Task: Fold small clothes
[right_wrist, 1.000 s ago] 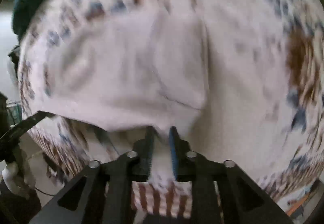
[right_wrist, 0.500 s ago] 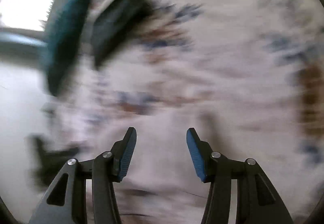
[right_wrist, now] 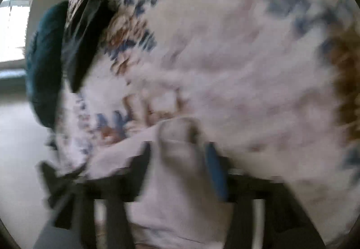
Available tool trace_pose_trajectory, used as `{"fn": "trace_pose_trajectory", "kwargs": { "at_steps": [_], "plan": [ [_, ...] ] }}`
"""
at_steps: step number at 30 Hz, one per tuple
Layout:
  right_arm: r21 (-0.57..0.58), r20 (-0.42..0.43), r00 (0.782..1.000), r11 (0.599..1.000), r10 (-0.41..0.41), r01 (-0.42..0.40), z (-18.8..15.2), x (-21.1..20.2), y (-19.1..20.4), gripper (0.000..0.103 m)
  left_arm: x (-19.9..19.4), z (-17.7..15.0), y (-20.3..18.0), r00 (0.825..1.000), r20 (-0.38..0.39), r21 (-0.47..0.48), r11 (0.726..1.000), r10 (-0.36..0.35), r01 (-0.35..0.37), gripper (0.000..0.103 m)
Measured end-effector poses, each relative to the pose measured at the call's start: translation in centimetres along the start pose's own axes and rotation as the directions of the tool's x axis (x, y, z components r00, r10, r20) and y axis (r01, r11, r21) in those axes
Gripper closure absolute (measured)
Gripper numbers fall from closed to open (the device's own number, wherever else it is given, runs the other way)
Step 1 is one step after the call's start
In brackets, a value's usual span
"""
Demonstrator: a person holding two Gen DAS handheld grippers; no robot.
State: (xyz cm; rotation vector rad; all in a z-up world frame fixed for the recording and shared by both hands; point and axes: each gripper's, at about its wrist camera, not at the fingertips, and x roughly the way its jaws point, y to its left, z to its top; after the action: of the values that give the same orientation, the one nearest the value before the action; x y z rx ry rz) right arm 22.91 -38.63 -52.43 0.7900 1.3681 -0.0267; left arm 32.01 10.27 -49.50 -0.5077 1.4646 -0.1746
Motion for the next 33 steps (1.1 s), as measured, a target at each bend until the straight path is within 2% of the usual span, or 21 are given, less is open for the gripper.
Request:
{"fn": "trace_pose_trajectory", "kwargs": {
  "at_steps": [2, 3, 5, 6, 8, 9, 10, 11, 12, 13, 16, 18, 20, 22, 25, 27, 28, 29, 30, 31, 33],
  "plan": [
    [-0.017, -0.051, 0.999, 1.000, 0.002, -0.003, -1.2, -0.6, -0.2, 0.040, -0.5, -2.6, 0.7, 0.998, -0.039, 0.005, 0.998, 0.059, -0.059, 0.040],
    [0.003, -0.087, 0.996, 1.000, 0.025, -0.025, -2.2, -0.5, -0.7, 0.040, -0.4, -4.6, 1.4, 0.996, -0.073, -0.007, 0.998, 0.055, -0.056, 0.040],
    [0.048, -0.153, 0.986, 0.997, 0.067, -0.060, -4.4, 0.0, -1.8, 0.040, 0.1, -7.1, 2.9, 0.992, -0.121, -0.065, 0.997, 0.021, -0.029, 0.040],
    [0.074, -0.177, 0.980, 0.994, 0.094, -0.082, -5.5, 0.2, -2.4, 0.040, 0.6, -8.4, 3.7, 0.989, -0.148, -0.119, 0.993, -0.028, 0.011, 0.040],
    [0.131, -0.206, 0.965, 0.982, 0.163, -0.138, -7.6, 0.9, -3.4, 0.040, 2.2, -10.3, 5.3, 0.972, -0.166, -0.275, 0.954, -0.166, 0.116, 0.040],
    [0.155, -0.210, 0.957, 0.973, 0.202, -0.171, -8.3, 1.2, -3.7, 0.041, 3.2, -11.1, 6.1, 0.957, -0.146, -0.376, 0.909, -0.251, 0.181, 0.041],
    [0.174, -0.206, 0.950, 0.964, 0.237, -0.202, -8.9, 1.7, -3.9, 0.047, 3.5, -11.6, 6.6, 0.951, -0.109, -0.437, 0.873, -0.290, 0.216, 0.043],
    [0.198, -0.196, 0.943, 0.953, 0.270, -0.232, -9.5, 2.0, -4.1, 0.062, 3.2, -12.0, 6.8, 0.952, -0.046, -0.468, 0.849, -0.302, 0.246, 0.066],
    [0.220, -0.190, 0.939, 0.944, 0.287, -0.244, -10.0, 2.1, -4.4, 0.073, 2.6, -12.0, 6.7, 0.958, -0.016, -0.462, 0.852, -0.286, 0.247, 0.086],
    [0.237, -0.181, 0.940, 0.940, 0.290, -0.245, -10.2, 2.0, -4.6, 0.088, 2.0, -11.9, 6.5, 0.963, 0.000, -0.444, 0.863, -0.268, 0.240, 0.098],
    [0.266, -0.125, 0.950, 0.932, 0.286, -0.246, -10.4, 0.7, -5.5, 0.096, -0.7, -11.6, 5.9, 0.982, 0.059, -0.354, 0.916, -0.177, 0.187, 0.099],
    [0.292, -0.113, 0.949, 0.923, 0.293, -0.250, -10.6, 0.1, -6.3, 0.096, -1.3, -11.4, 5.8, 0.989, 0.047, -0.298, 0.943, -0.138, 0.146, 0.099],
    [0.326, -0.123, 0.950, 0.916, 0.286, -0.233, -10.8, 0.3, -7.3, 0.096, -1.1, -11.3, 6.3, 0.994, 0.028, -0.290, 0.951, -0.105, 0.109, 0.099],
    [0.328, -0.144, 0.960, 0.927, 0.240, -0.183, -11.0, 0.7, -7.8, 0.096, -0.9, -11.0, 6.5, 0.997, -0.001, -0.276, 0.959, -0.074, 0.070, 0.098],
    [0.263, -0.191, 0.979, 0.965, 0.075, -0.022, -10.8, 0.9, -7.8, 0.095, -1.2, -11.4, 6.9, 0.998, -0.039, -0.235, 0.972, -0.040, 0.029, 0.091],
    [0.200, -0.223, 0.975, 0.979, 0.021, 0.025, -10.4, 0.7, -7.3, 0.084, -2.2, -11.2, 6.9, 0.999, -0.051, -0.219, 0.976, -0.018, 0.007, 0.073],
    [0.161, -0.237, 0.971, 0.987, 0.033, 0.006, -10.1, 0.4, -6.8, 0.064, -3.0, -11.2, 7.0, 0.999, -0.029, -0.207, 0.978, -0.025, 0.018, 0.047],
    [0.136, -0.239, 0.970, 0.991, 0.036, -0.004, -9.8, 0.0, -6.5, 0.046, -3.6, -10.8, 6.9, 0.999, 0.007, -0.192, 0.981, -0.034, 0.035, 0.029],
    [0.112, -0.229, 0.972, 0.994, 0.048, -0.023, -9.3, -0.6, -6.3, 0.041, -4.4, -10.5, 7.1, 0.998, 0.058, -0.176, 0.984, -0.031, 0.041, 0.027],
    [0.090, -0.224, 0.973, 0.995, 0.060, -0.041, -8.9, -0.9, -6.0, 0.035, -4.5, -10.2, 7.2, 0.996, 0.076, -0.174, 0.984, -0.036, 0.049, 0.027],
    [0.056, -0.223, 0.971, 0.996, 0.085, -0.074, -7.7, -0.8, -5.5, 0.034, -3.8, -8.6, 7.7, 0.987, 0.097, -0.186, 0.972, -0.126, 0.143, 0.027]
  ]
}}
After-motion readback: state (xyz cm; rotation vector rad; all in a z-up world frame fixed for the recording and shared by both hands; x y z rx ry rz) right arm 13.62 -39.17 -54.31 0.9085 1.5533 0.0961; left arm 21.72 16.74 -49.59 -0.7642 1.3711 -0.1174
